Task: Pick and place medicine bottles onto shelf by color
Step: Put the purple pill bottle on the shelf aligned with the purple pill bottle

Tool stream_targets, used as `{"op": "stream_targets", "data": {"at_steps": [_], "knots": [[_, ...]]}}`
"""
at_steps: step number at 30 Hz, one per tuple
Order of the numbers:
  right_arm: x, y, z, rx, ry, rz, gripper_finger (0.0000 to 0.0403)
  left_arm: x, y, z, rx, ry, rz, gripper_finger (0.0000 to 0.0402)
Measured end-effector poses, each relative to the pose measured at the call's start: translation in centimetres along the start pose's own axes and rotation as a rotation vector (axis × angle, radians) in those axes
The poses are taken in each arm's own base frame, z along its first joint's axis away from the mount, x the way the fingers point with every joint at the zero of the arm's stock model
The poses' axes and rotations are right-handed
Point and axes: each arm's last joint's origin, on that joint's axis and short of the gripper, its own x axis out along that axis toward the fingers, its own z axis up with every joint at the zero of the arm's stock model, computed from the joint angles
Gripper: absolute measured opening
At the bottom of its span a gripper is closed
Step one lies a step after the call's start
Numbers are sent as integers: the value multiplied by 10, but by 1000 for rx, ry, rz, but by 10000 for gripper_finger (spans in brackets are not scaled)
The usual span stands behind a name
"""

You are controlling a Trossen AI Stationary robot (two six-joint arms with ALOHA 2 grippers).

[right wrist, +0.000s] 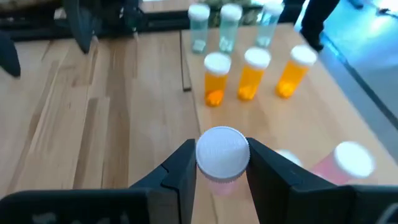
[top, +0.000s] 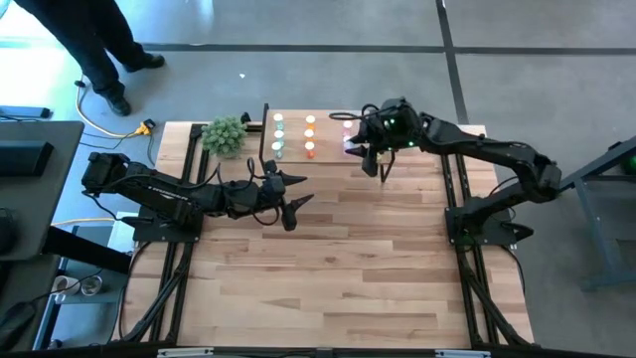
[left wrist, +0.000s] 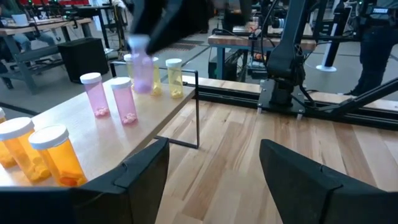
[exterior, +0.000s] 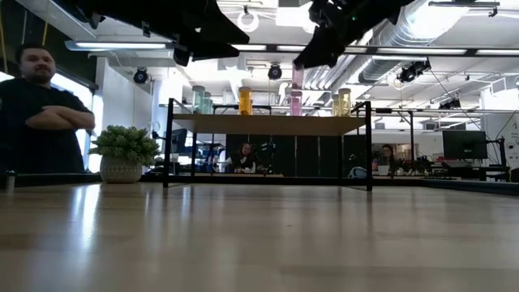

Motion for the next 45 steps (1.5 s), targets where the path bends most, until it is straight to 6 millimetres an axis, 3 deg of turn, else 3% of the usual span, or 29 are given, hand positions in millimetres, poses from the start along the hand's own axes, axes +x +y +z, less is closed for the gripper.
{"op": "stream_targets", "data": {"at_steps": [7, 18, 26, 45], "knots": [[9, 4, -16, 4, 47, 21, 108, 0, 0, 0, 2, 5, 1, 239], [20, 5, -22, 8, 89, 28, 108, 0, 0, -1, 3, 6, 2, 239], [26, 8, -20, -39, 85, -62, 108, 0, 1, 0, 3, 5, 6, 239], [37, -5, -29, -21, 132, -85, 108, 1, 3, 0, 2, 4, 31, 239]]}}
